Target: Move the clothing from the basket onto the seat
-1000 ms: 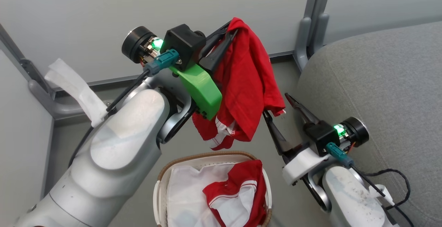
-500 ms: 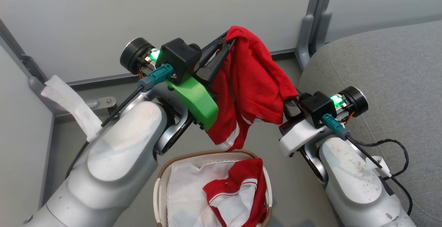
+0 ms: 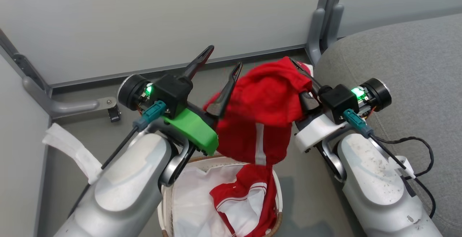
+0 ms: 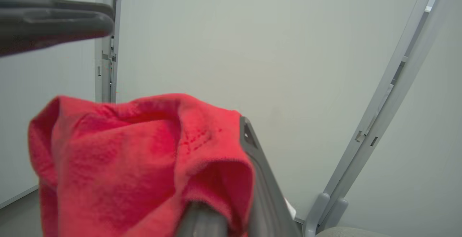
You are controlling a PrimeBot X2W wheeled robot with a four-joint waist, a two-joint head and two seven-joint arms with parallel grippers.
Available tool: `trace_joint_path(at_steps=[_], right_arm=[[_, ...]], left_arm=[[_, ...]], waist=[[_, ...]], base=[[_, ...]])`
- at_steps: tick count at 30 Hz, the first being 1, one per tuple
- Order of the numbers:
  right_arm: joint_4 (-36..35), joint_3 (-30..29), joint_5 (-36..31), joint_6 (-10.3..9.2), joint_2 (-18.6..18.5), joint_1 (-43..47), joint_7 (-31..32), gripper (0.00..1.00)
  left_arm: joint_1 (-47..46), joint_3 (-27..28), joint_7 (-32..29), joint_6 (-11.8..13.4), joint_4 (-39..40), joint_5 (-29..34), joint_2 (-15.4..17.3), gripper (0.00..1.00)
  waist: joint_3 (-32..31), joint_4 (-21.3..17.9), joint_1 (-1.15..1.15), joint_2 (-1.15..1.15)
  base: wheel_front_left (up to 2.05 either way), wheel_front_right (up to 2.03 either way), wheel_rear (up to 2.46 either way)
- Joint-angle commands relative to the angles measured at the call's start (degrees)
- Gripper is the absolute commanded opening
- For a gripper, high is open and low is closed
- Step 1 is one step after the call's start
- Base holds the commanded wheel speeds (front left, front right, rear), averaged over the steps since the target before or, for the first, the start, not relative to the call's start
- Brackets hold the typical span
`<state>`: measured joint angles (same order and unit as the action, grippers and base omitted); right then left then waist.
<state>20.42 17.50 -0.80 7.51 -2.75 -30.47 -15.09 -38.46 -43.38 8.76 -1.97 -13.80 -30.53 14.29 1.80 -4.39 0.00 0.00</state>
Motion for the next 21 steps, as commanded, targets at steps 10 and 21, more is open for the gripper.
trace_joint_path(at_steps=[10, 21], right_arm=[[-0.13, -4.47, -3.01, -0.04, -0.23, 0.02, -0.12, 0.00], [-0.88, -7.66, -4.87, -0.04, -0.24, 2.44, -0.12, 0.00]], left_arm=[[7.55, -1.78, 3.68, 0.05, -2.38, -1.25, -1.33, 1.00], [13.61, -4.15, 5.49, -0.84, -4.50, -1.24, -1.96, 1.00]], waist=[[0.94, 0.16, 0.00, 0.00], [0.94, -0.95, 0.00, 0.00]], base=[[0.00, 0.00, 0.00], [0.00, 0.00, 0.00]])
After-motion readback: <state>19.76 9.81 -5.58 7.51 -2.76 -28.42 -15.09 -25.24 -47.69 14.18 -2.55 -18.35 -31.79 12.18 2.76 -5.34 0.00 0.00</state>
